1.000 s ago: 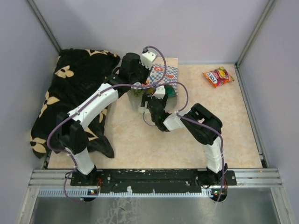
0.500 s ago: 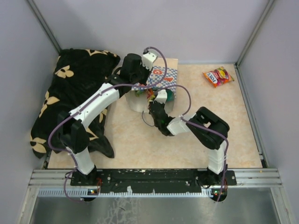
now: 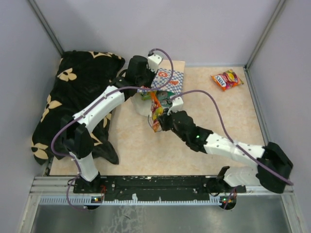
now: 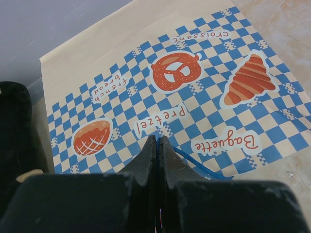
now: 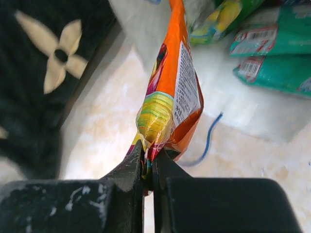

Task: Take the snacks out of the paper bag
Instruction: Take out the snack from the paper bag, then place the snack at the center of the board.

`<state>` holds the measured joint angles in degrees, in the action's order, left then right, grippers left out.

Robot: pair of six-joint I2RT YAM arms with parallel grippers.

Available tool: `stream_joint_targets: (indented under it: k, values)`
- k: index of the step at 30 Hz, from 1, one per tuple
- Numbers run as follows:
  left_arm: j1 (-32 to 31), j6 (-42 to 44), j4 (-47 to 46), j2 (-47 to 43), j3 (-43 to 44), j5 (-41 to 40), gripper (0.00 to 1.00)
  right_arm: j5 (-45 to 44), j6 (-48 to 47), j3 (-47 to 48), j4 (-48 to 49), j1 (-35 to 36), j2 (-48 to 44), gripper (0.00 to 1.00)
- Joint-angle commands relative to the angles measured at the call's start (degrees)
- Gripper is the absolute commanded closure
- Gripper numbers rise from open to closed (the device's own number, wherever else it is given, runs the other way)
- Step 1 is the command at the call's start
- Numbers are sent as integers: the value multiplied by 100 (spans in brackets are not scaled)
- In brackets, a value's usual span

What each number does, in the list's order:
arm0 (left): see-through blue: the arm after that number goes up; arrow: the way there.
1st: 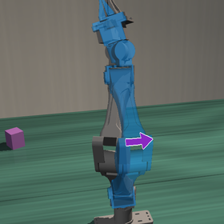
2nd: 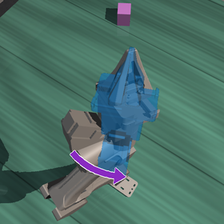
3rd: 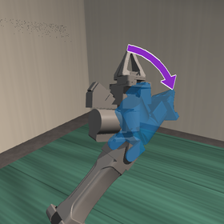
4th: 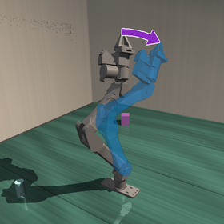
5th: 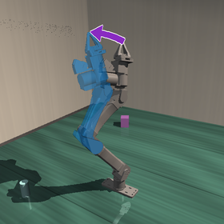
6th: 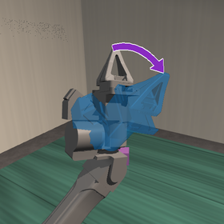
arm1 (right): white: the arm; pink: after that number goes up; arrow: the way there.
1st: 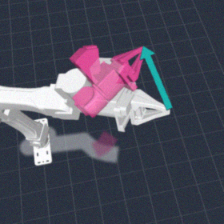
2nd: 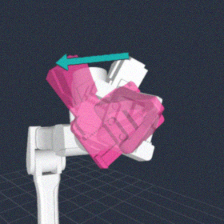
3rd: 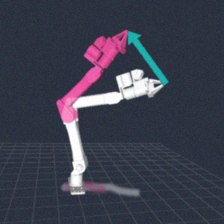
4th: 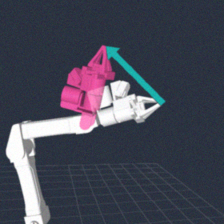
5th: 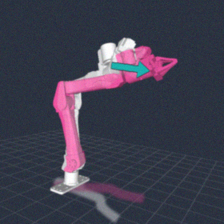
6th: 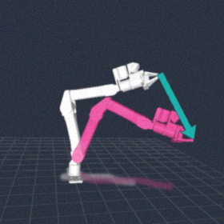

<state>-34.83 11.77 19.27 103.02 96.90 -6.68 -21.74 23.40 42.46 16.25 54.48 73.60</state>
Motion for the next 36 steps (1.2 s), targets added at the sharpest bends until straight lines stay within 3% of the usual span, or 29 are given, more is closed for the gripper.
stream_joint_targets:
  k: [1, 5, 8, 12, 17, 23, 26, 30, 36]
  values:
    - [86, 33, 36, 25, 211, -252, 100, 1746, -176, 355, -2102, -543, -1273, 100]
    - [120, 86, 129, 35, 212, -331, 100, 4941, 151, 265, -3206, -2129, -2494, 100]
    - [187, 46, 202, 70, 244, -331, 100, 6160, 128, 414, -3878, -2759, -3096, 100]
    - [239, -19, 282, 98, 261, -290, 100, 6471, 466, 741, -3926, -3001, -3609, 100]
    - [257, -82, 368, 71, 200, -244, 100, 5927, 628, 1479, -3621, -3662, -3427, 100]
    - [257, -61, 493, -40, 112, -259, 100, 6718, 2094, 1747, -1169, -5208, -2500, 100]
    - [257, -105, 499, -63, 82, -204, 100, 6639, 2931, 1638, 328, -5736, -1679, 100]
    - [257, -201, 490, -40, 14, -61, 100, 6280, 4135, 1476, 2373, -6183, 59, 100]
    - [253, -194, 488, 52, -100, -102, 100, 6085, 5898, 1667, 5361, -6318, 3220, 100]
